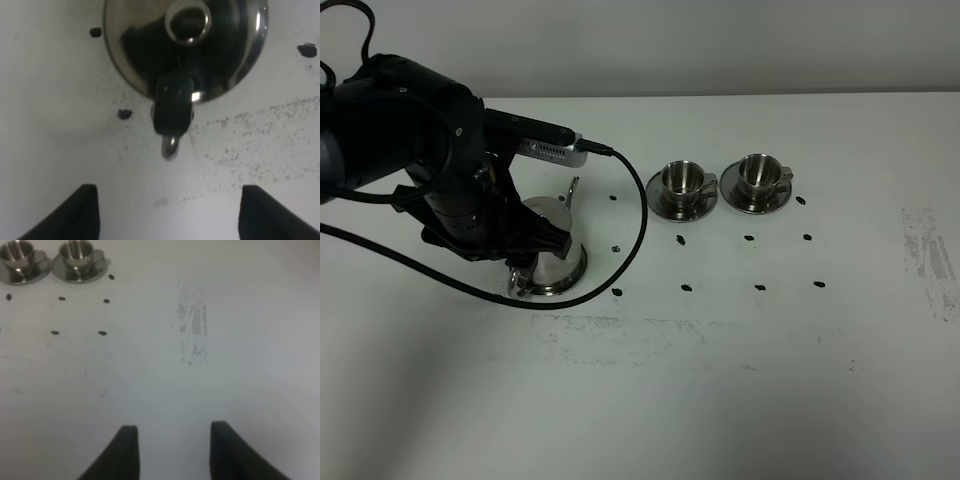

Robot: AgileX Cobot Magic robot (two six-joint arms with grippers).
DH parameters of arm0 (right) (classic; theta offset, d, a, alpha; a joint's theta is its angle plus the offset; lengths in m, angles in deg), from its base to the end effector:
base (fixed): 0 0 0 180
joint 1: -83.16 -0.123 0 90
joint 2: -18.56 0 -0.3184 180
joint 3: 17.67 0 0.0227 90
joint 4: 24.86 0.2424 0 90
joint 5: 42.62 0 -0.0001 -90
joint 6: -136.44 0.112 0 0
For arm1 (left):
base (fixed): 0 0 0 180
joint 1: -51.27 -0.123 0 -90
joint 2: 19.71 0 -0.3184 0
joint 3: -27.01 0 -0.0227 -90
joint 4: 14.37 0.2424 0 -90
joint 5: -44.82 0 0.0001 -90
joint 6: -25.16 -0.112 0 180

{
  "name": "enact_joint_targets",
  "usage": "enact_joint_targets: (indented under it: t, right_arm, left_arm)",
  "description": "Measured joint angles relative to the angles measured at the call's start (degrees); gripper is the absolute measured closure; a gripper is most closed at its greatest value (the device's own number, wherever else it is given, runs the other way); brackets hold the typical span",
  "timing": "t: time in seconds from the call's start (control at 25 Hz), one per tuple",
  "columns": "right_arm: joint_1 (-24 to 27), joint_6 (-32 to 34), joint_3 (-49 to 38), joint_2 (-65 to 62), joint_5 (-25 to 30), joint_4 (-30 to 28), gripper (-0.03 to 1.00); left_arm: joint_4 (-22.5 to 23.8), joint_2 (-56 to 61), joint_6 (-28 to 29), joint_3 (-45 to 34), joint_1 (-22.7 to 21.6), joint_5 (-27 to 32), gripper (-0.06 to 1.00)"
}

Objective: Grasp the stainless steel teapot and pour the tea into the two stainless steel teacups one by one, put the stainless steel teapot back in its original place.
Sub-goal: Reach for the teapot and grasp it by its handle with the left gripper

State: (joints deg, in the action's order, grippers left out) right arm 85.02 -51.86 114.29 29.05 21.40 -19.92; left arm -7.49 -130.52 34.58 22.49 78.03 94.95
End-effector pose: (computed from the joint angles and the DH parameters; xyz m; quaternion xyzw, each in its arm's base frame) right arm -0.0237 0.0094 0.2669 -0.0513 0.8746 0.0004 0.4821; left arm 0.3352 -0.1575 0.2296 0.1812 0.9740 0.0088 0.1358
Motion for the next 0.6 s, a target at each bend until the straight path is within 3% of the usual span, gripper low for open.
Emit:
enact_joint_targets:
  t: [0.6]
  right_arm:
    - [0.0,0.0,0.0,0.0,0.0,0.0,0.64]
  left_arm:
    - [-2.3,-6.9,-6.4,5.2,-0.3,0.4,0.46]
